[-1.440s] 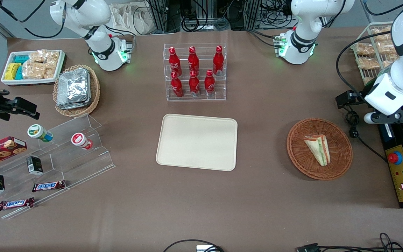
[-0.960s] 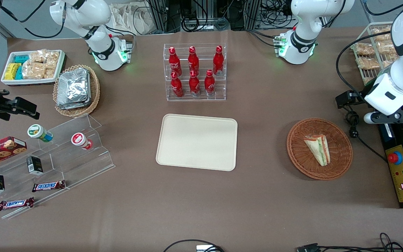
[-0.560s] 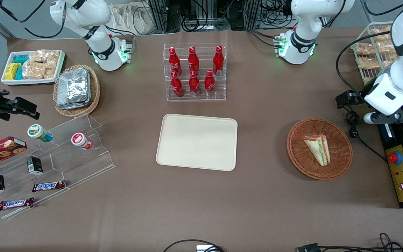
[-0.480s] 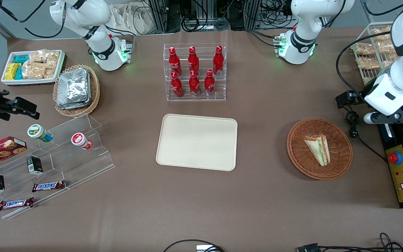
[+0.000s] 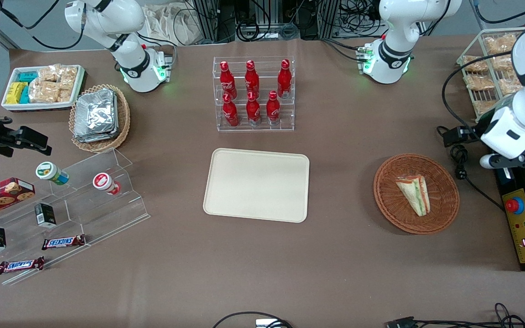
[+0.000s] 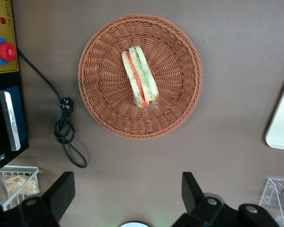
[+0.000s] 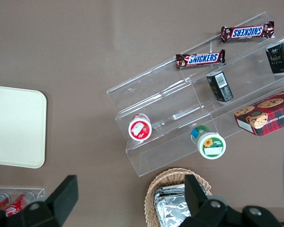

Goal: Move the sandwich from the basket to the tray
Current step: 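Lower the open left gripper over the wrapped sandwich in the basket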

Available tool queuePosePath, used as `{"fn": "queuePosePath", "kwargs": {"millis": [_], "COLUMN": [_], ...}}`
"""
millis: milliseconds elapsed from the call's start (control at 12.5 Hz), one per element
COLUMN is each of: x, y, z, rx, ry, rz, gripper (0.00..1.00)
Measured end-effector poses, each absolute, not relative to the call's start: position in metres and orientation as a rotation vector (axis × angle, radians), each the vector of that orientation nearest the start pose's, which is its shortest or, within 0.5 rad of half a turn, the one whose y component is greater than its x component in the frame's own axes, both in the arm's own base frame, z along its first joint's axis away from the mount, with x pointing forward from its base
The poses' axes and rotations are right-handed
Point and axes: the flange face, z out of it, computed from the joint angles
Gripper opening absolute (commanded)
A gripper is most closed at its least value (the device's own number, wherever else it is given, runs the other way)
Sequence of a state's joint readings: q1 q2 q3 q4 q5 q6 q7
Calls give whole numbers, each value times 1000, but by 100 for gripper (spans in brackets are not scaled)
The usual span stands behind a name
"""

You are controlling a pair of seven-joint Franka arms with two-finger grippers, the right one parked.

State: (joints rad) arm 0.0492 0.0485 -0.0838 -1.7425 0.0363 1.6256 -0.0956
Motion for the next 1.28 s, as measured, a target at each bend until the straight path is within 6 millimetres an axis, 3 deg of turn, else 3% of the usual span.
{"fn": "queuePosePath", "kwargs": {"millis": [240,640,960,1120,1280], "x": [571,606,618,620,620], "y": [-9,4,4,4,4], "z": [474,373,294,263,246], "rx": [-3091,-3089,-3063,-3057,-3055], "ry": [-101,-233,-398,-426,-438], "rz": [264,315,373,397,409], "gripper": [100,100,100,100,100]}}
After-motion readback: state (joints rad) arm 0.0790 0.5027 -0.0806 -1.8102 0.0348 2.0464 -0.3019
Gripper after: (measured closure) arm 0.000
